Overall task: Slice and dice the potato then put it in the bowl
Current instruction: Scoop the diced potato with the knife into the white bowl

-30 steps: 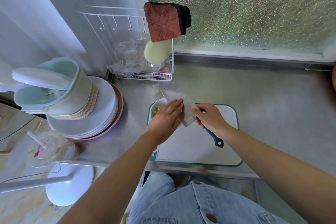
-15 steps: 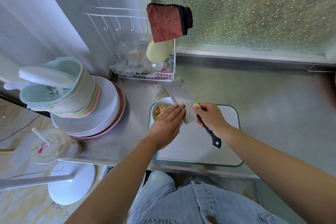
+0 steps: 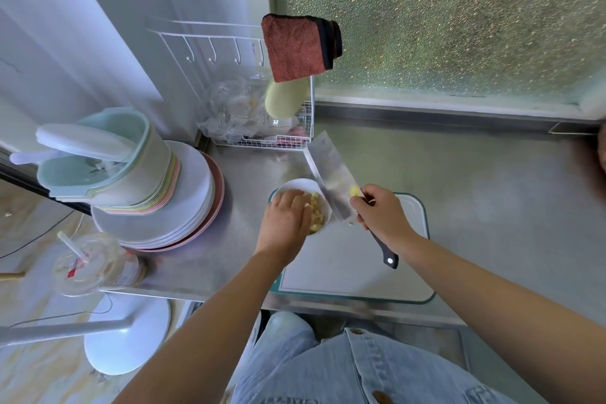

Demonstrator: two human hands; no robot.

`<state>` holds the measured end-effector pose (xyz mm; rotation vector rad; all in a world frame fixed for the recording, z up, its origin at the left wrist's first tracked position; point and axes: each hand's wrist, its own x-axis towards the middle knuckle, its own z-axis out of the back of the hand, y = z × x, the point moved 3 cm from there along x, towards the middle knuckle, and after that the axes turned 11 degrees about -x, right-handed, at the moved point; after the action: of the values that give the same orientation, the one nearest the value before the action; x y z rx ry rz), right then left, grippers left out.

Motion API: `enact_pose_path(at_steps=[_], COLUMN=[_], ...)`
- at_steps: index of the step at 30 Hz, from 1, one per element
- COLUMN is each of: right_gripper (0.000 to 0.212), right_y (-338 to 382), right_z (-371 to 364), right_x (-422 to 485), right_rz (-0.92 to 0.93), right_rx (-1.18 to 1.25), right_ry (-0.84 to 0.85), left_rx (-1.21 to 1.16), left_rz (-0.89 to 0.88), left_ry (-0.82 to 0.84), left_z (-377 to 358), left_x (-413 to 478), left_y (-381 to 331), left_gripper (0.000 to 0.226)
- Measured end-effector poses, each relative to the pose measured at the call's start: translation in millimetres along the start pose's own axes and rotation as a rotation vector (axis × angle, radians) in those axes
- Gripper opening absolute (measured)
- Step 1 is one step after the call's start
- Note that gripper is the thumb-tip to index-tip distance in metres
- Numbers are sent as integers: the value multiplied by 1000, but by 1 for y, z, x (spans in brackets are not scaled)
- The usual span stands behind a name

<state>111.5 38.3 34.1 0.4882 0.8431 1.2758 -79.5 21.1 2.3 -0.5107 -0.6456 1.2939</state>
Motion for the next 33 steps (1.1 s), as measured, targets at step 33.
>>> enact_pose_path(at_steps=[33], right_gripper=[59], right_y=[23], right_z=[-71], right_x=[-8], right_rz=[378], right_rx=[-419], right_ry=[284], left_rx=[-790], left_rz=[817], left_ry=[-277], left_z=[32], left_x=[-18], left_y=[-1], left_gripper=[18])
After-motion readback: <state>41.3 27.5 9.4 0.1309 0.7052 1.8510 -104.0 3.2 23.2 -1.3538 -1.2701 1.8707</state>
